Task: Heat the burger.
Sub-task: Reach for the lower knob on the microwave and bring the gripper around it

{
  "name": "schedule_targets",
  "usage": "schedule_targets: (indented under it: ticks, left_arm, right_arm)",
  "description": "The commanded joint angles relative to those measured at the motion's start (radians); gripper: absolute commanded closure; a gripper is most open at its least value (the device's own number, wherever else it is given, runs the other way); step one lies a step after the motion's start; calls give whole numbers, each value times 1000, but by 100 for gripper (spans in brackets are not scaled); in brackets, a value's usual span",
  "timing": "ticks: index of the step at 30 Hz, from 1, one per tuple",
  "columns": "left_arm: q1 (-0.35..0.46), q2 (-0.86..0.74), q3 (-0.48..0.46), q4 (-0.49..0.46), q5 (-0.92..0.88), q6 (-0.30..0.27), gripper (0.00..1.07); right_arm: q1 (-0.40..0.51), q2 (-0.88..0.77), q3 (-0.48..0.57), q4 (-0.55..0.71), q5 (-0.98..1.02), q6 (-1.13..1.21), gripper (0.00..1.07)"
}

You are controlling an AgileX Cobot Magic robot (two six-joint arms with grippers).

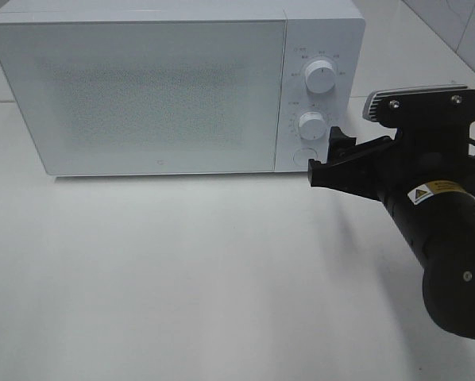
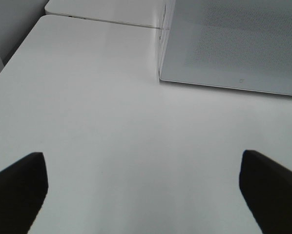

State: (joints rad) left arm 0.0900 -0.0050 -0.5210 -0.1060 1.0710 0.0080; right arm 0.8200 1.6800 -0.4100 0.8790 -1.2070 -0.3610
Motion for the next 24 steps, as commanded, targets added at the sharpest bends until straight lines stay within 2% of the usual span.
schedule_targets:
  ticks: [1, 11, 24]
  left_arm:
    - [2, -20, 3, -2, -1, -8, 6]
    - [2, -20, 3, -2, -1, -8, 6]
    - [2, -20, 3, -2, -1, -8, 6]
  right_arm:
    - [0, 10, -11, -7, -27, -6, 31]
    - [-3, 93, -23, -14, -112, 59, 31]
    - [-55, 197, -133, -116, -110, 100, 32]
